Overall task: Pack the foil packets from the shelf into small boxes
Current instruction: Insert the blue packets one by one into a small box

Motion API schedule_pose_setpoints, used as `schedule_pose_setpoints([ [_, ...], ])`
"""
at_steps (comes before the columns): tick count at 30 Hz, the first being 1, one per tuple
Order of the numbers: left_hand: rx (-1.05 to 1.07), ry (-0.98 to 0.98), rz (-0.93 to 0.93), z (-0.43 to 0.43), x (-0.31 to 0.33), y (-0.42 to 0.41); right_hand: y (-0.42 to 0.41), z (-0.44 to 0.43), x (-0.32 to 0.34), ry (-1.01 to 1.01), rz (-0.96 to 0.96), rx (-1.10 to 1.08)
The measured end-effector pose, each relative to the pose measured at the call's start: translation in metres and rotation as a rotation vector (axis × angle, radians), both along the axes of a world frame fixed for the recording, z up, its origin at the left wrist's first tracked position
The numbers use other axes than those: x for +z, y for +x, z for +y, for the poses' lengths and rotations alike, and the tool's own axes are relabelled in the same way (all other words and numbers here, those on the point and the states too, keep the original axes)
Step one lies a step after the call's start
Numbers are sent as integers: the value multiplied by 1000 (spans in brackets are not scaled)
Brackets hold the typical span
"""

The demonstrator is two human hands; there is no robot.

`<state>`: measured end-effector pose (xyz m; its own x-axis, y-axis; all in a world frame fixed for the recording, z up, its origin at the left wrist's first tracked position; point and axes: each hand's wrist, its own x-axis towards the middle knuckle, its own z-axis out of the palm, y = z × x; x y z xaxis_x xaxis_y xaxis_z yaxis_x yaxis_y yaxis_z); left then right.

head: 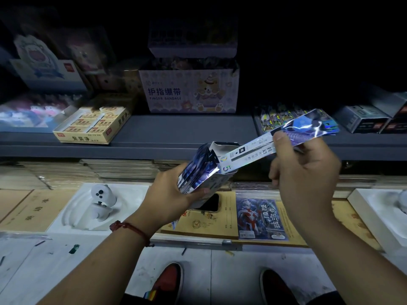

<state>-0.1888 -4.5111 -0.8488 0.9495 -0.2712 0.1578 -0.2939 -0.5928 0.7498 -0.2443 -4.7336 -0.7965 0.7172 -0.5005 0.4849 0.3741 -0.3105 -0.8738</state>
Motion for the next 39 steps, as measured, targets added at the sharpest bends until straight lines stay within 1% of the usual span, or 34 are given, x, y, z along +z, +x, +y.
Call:
schedule_pose_setpoints([
  [2, -17, 24, 3, -1, 1, -2, 4, 0, -7, -169, 24, 0],
  [4, -41, 52, -4, -3, 3, -3, 10, 0, -14, -389, 131, 42],
  [5, -50, 56, -8, -3, 3, -4, 11, 0, -17, -459, 196, 78],
  [6, -57, 55, -9, -3, 3, -4, 12, 1, -19, -475, 247, 124],
  [8, -65, 55, -5, -3, 3, -3, 14, 0, -24, -421, 278, 188],
  [15, -65, 77, 13, -2, 3, -3, 9, 4, -20, -341, 223, 226],
  [21, -90, 78, -2, -4, 1, -1, 1, 19, -15, -379, 141, 393],
  [24, -82, 90, -11, -3, -1, 0, 1, 20, -17, -387, 165, 383],
  [28, -87, 90, -35, -2, -5, 1, 3, 20, -21, -385, 288, 384],
  [30, -85, 80, -37, -3, -7, 2, 3, 23, -21, -349, 324, 412],
  [34, -65, 89, -42, -5, -8, 1, 1, 24, -17, -257, 294, 448],
  [37, -63, 67, -20, -9, -7, 0, 0, 24, -14, -252, 231, 406],
  [39, -60, 73, -8, -9, -7, 1, -1, 21, -12, -187, 184, 351],
])
